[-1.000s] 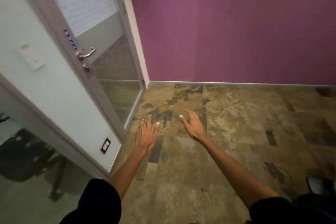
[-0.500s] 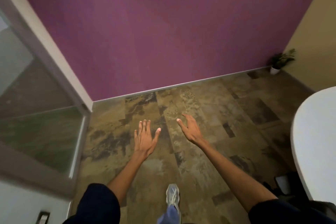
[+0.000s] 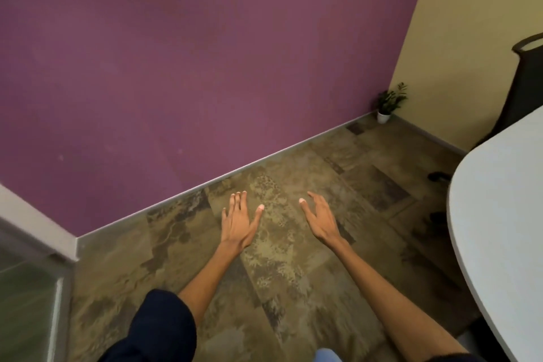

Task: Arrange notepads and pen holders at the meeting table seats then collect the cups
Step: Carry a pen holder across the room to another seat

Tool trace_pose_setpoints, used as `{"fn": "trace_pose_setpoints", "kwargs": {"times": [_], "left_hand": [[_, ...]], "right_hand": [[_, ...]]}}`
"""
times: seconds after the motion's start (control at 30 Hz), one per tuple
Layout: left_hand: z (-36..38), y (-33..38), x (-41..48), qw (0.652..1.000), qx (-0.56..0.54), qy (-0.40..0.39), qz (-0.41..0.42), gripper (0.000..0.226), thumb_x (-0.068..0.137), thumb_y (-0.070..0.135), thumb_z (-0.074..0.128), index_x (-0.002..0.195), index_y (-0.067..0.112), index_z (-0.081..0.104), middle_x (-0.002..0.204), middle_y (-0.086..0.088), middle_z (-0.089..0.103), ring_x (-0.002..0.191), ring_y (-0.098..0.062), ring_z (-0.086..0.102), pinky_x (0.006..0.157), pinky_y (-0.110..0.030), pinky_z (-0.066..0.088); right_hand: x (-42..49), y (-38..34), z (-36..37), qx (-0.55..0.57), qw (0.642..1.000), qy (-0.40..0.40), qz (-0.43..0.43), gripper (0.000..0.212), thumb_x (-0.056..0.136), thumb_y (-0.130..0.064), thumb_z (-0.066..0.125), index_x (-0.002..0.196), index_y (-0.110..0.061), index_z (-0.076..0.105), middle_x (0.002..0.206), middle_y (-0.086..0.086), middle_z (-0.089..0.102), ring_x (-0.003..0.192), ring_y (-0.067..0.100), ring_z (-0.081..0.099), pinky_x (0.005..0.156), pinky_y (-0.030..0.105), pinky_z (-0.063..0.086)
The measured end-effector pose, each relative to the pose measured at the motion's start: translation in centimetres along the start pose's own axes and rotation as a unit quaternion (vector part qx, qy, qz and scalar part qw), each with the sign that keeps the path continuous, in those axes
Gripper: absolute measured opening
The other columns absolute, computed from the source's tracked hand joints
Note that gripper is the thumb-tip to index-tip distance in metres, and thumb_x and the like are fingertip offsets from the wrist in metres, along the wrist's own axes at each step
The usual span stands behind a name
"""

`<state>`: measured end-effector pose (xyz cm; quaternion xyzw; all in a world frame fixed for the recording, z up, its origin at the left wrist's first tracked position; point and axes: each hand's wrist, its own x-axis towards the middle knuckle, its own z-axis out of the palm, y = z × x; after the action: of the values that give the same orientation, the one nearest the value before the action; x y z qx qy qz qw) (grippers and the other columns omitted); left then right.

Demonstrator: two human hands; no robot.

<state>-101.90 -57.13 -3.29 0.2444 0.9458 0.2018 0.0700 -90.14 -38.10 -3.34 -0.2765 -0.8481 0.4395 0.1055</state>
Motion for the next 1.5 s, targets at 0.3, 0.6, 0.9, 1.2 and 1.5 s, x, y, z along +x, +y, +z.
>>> {"fn": "trace_pose_setpoints", "kwargs": {"times": [0.3, 0.6, 0.9, 1.2, 1.5], "left_hand": [[6.3, 9.8, 14.0, 0.994, 0.017, -0.062, 0.084, 0.081, 0.097, 0.064, 0.02, 0.156, 0.013, 0.002, 0.165, -0.006, 0.003, 0.152, -0.02, -0.002, 0.124, -0.047, 0.006], [11.4, 24.0, 29.5, 0.983, 0.024, -0.093, 0.155, 0.079, 0.098, 0.063, 0.018, 0.156, 0.013, 0.002, 0.165, -0.007, 0.003, 0.152, -0.02, -0.001, 0.123, -0.051, 0.007], [18.0, 39.5, 38.0, 0.957, 0.044, -0.142, 0.249, 0.074, 0.1, 0.055, 0.026, 0.155, 0.007, 0.012, 0.163, -0.012, 0.013, 0.152, -0.024, 0.005, 0.122, -0.053, 0.008], [26.8, 54.2, 44.9, 0.901, 0.063, -0.216, 0.37, 0.075, 0.101, 0.053, 0.029, 0.154, 0.003, 0.014, 0.162, -0.013, 0.015, 0.152, -0.025, 0.008, 0.122, -0.051, 0.011], [33.5, 69.6, 49.9, 0.813, 0.106, -0.279, 0.5, 0.073, 0.1, 0.056, 0.02, 0.155, 0.009, 0.009, 0.164, -0.009, 0.011, 0.152, -0.029, 0.0, 0.119, -0.061, 0.001]], "right_hand": [[11.1, 6.6, -6.6, -0.008, 0.995, 0.066, 0.072, 0.06, 0.1, -0.051, 0.039, 0.148, -0.016, 0.038, 0.153, 0.004, 0.038, 0.143, 0.019, 0.032, 0.119, 0.036, 0.026], [24.3, 13.7, -18.6, -0.023, 0.985, 0.131, 0.113, 0.061, 0.1, -0.053, 0.039, 0.148, -0.015, 0.037, 0.152, 0.005, 0.039, 0.143, 0.019, 0.032, 0.117, 0.033, 0.025], [28.6, 21.2, -30.7, -0.003, 0.954, 0.235, 0.186, 0.06, 0.099, -0.05, 0.042, 0.144, -0.011, 0.042, 0.147, 0.007, 0.044, 0.139, 0.021, 0.039, 0.116, 0.04, 0.032], [30.0, 29.9, -40.7, 0.017, 0.887, 0.346, 0.306, 0.058, 0.098, -0.055, 0.04, 0.144, -0.02, 0.04, 0.154, 0.002, 0.037, 0.141, 0.023, 0.037, 0.118, 0.045, 0.031], [29.6, 35.4, -48.2, 0.051, 0.772, 0.488, 0.405, 0.058, 0.098, -0.054, 0.04, 0.142, -0.017, 0.042, 0.148, 0.001, 0.042, 0.139, 0.02, 0.038, 0.115, 0.043, 0.032]]}}
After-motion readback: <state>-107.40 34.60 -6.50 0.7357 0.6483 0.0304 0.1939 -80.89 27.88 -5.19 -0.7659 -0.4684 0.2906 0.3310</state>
